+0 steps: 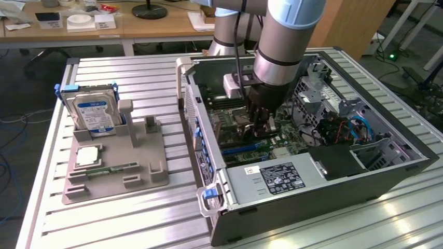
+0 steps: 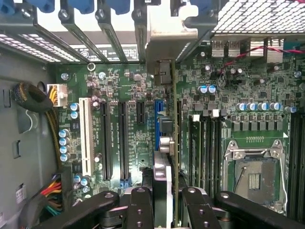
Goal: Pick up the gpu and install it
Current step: 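Insert the gpu into the slot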
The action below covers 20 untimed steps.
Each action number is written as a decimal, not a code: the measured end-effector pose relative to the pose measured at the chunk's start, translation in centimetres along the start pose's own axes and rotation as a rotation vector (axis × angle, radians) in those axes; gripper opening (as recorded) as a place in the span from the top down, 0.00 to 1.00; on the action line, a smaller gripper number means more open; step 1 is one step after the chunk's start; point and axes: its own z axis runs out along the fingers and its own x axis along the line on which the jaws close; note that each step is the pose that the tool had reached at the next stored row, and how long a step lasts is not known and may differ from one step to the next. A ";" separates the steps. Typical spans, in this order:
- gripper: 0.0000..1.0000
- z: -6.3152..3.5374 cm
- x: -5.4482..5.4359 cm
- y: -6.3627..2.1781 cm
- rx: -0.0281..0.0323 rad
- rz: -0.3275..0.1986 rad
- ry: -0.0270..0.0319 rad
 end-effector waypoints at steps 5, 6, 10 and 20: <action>0.72 0.20 0.1 0.23 0.0000 0.000 -0.0001; 0.72 0.21 0.1 0.24 0.0000 0.000 -0.0001; 0.72 0.27 0.1 0.29 0.0002 0.000 0.0065; 0.72 0.78 0.1 0.78 0.0003 0.000 0.0094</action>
